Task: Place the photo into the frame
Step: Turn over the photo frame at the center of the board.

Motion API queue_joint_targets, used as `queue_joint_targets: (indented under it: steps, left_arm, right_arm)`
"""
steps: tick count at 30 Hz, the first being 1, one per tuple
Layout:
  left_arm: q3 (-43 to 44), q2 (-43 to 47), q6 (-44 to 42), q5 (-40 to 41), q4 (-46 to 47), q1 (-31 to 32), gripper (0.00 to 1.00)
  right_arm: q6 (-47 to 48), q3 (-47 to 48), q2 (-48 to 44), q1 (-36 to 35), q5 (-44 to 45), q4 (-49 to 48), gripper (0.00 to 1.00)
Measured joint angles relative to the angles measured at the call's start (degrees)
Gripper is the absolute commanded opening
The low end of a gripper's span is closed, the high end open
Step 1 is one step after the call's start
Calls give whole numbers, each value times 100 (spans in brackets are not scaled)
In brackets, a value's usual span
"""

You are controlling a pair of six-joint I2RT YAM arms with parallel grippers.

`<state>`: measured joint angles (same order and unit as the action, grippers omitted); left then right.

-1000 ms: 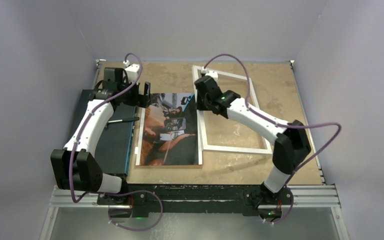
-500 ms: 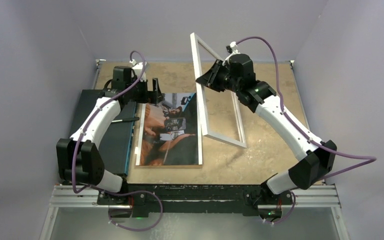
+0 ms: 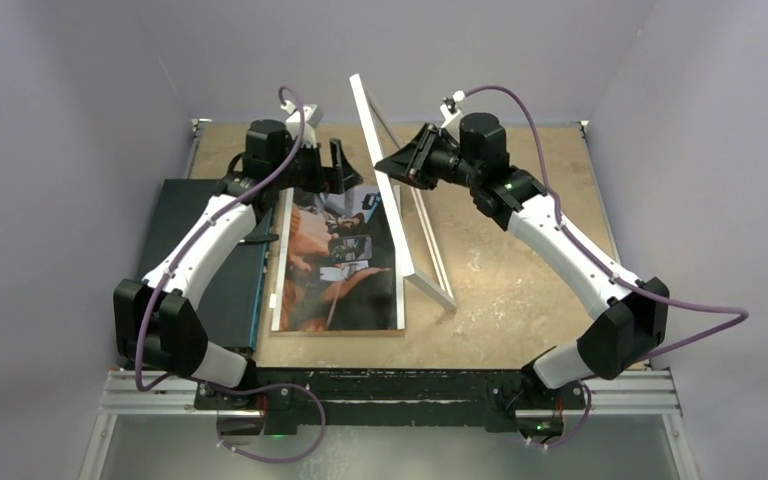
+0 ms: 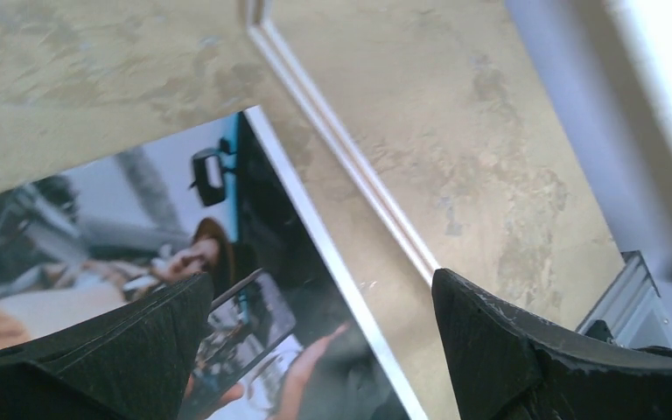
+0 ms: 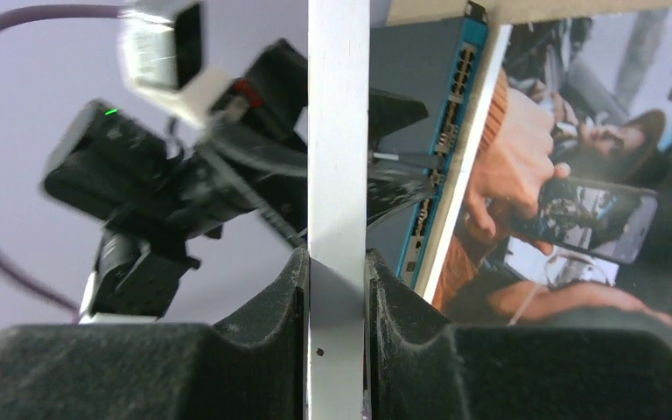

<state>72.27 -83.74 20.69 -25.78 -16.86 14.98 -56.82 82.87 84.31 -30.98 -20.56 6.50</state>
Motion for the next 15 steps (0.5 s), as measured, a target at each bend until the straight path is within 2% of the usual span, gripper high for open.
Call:
queue_joint_targets:
  steps: [4, 9, 12, 15]
  left_arm:
    - [138, -4, 247, 63, 225, 398, 91]
    - [304, -101, 417, 271, 269, 544, 90]
    - [468, -249, 426, 507, 229, 649, 88]
    - [675, -400, 424, 737, 216, 839, 87]
  right_arm:
    - [-175, -426, 0, 155, -122, -68, 0]
    - [-258, -557, -28, 321, -306, -157, 2]
    - [-284, -557, -35, 385, -380, -173, 19]
    - [-273, -557, -35, 411, -466, -177, 32]
